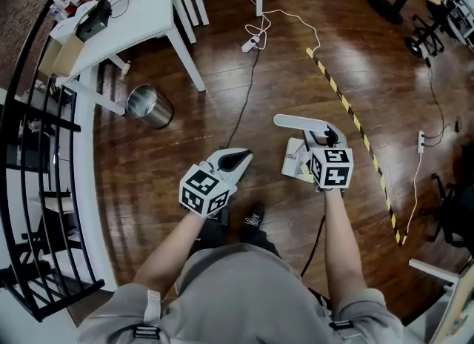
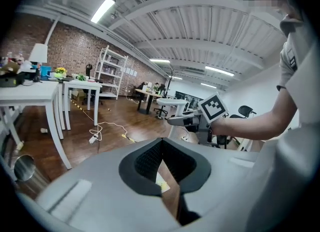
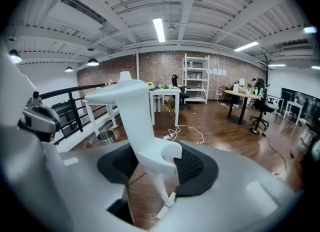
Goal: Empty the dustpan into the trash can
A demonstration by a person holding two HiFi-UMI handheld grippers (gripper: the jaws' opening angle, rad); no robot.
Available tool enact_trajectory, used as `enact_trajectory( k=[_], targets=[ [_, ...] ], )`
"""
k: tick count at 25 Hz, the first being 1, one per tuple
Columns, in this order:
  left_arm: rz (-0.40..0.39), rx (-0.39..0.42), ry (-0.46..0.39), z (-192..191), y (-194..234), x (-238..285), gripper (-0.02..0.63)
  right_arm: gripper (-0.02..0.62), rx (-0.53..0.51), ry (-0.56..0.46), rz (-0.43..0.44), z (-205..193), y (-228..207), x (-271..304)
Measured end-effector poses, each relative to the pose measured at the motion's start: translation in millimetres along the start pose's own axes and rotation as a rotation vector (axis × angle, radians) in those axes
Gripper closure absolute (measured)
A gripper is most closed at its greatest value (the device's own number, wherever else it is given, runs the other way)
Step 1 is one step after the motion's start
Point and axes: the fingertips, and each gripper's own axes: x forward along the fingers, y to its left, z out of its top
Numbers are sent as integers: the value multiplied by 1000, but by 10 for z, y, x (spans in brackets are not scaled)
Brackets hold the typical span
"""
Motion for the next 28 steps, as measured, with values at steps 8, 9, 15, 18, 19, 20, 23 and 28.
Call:
enact_trajectory(
  k=[8,9,15,18,19,20,23,28],
  targets=[
    [165,-22,-127,210,824,-1092,601,396,-128,-37,161,1072,1313,309],
    [182,-24,-139,224,940,-1239,601,396,-148,-45,183,1211,1504,357],
    [256,-4,-194,371,1692,-2239,601,396,-219,-109,289,1976,2759,585],
    [293,18,-228,465,2089,-2723,601,397,-235,-138,334,2280,3341,702],
    [306,27,-241,508,2238,-2889,601,397,-237,-148,348,2390,3530,746],
    [319,33,-253,549,2396,-3056,601,397,-236,-158,359,2504,3719,796],
    [353,38,-267,597,2844,-3530,601,397,-235,-186,395,2830,4302,950],
    [412,40,-246,512,3390,-4097,601,397,-262,-233,493,3295,5245,1150]
  ],
)
